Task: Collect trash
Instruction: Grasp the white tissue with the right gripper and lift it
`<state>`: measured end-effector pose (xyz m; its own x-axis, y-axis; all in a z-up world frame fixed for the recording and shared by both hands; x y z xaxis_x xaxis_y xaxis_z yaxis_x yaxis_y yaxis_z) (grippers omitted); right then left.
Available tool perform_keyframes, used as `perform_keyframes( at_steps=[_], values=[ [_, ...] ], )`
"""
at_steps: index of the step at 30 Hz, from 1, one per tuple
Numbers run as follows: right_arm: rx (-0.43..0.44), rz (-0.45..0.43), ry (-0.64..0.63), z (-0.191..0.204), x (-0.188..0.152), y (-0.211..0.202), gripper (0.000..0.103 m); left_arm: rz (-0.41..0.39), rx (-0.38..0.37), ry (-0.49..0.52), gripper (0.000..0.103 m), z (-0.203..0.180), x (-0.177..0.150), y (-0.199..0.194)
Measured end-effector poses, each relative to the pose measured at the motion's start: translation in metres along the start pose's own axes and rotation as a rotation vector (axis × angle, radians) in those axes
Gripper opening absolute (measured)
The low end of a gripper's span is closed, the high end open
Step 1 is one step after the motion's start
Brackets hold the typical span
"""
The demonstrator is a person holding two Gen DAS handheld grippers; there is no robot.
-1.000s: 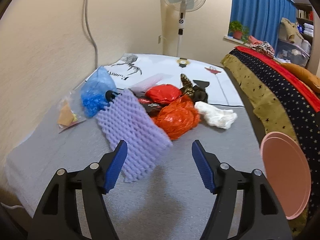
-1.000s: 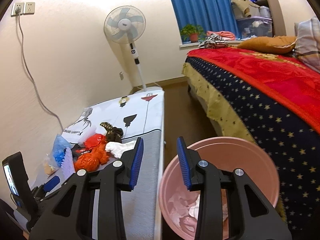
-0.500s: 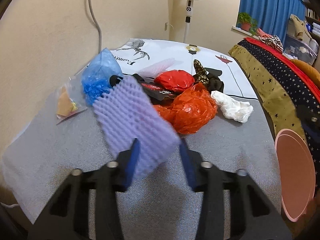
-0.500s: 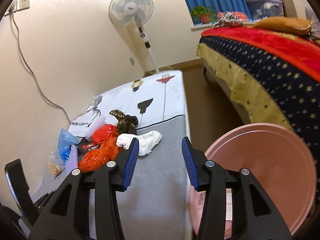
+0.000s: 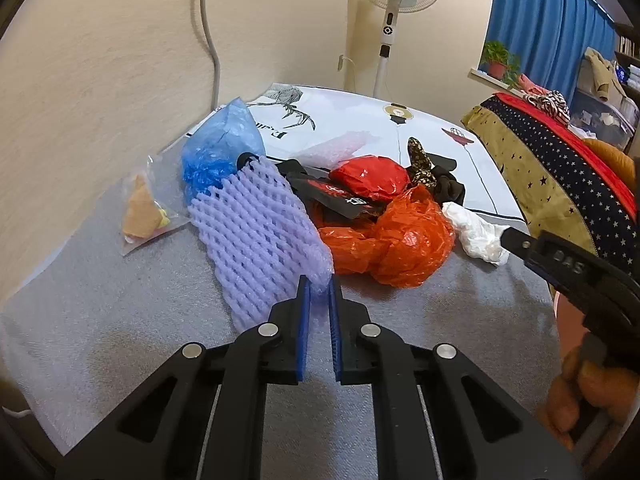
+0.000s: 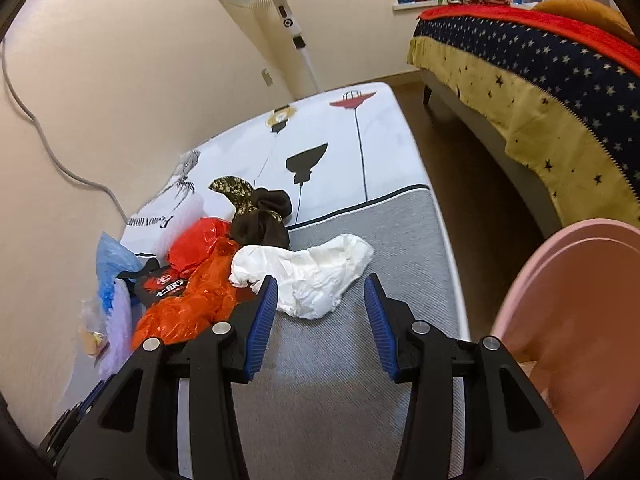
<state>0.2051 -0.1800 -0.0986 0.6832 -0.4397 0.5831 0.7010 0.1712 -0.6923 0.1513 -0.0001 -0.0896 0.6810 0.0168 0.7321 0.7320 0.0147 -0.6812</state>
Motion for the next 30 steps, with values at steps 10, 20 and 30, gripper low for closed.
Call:
perform_keyframes(
  at_steps=[10,20,30],
  values=[
    [-0.047,0.051,-0.018,0.002,-0.003,0.018,0.017,0.001,-0.010,-0.016,0.009,0.003,-0.001,0.000],
    [-0.031,-0.024,-0.051,0.002,0.002,-0.014,0.003,-0.037,-0.025,-0.024,0.008,0.004,0.006,-0.012],
    [-0.015,-0.107,-0.118,0.006,0.002,-0.077,0.003,-0.118,-0.065,-0.004,0.008,-0.002,0.016,-0.042]
  ],
)
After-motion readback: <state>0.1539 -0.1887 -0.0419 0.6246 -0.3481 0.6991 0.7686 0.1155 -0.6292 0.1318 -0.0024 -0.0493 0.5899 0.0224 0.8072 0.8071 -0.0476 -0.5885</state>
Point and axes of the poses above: each gripper's, at about its wrist camera, not at the fingertips, and y roughly the way its jaws point, z to its left, x to its top, the point moved 5 cm from there along y, roughly the way its jaws point, and after that the axes turned 9 degrees about y, right-handed, at the moved point
